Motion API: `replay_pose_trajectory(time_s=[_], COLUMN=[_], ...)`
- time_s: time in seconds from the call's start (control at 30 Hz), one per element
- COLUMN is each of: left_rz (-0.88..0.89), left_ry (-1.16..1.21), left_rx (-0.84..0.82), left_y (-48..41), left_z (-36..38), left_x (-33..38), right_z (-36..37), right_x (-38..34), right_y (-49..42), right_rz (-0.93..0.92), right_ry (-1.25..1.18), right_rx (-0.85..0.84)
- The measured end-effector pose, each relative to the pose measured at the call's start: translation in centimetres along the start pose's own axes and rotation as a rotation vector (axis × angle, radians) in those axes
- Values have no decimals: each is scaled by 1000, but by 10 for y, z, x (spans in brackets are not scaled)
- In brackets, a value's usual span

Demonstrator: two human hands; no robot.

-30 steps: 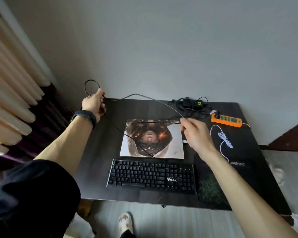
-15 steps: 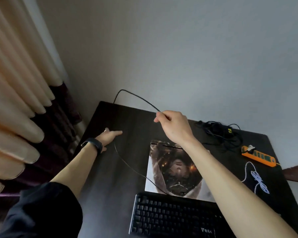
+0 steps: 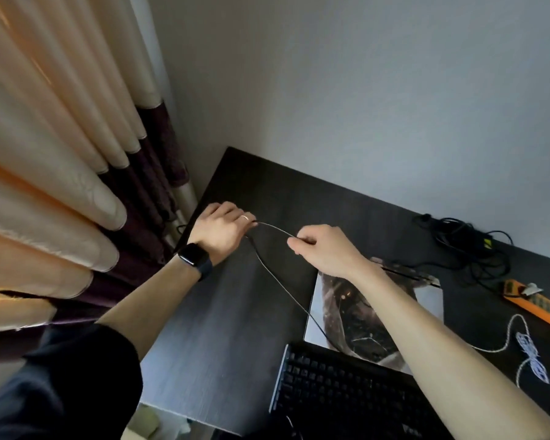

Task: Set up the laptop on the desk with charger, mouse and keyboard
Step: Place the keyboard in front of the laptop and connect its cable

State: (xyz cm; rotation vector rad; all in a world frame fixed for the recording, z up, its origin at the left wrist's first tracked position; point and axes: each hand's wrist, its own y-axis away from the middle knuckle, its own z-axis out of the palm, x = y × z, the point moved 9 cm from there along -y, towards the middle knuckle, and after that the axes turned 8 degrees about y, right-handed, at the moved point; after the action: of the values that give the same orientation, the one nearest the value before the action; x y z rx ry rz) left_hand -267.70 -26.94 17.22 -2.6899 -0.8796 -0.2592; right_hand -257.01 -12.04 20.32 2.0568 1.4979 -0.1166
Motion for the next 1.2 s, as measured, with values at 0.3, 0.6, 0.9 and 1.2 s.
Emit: replay_pose_trajectory(time_s=[0.3, 0.6, 0.9, 1.2], left_rz=[-550, -362, -464, -9], left_ry=[47, 217, 339, 158], left_rx=[-263, -488, -370, -446], left_y=[21, 40, 55, 110], left_z=[46, 174, 221, 219], left_x=[-115, 29, 33, 41], right_z=[28, 159, 152, 154], right_x=[173, 197, 176, 176], right_y=[26, 19, -41, -80], right_rz=[455, 917, 777, 751], right_ry=[-156, -1225, -1793, -2022], right_rx=[132, 131, -28, 270])
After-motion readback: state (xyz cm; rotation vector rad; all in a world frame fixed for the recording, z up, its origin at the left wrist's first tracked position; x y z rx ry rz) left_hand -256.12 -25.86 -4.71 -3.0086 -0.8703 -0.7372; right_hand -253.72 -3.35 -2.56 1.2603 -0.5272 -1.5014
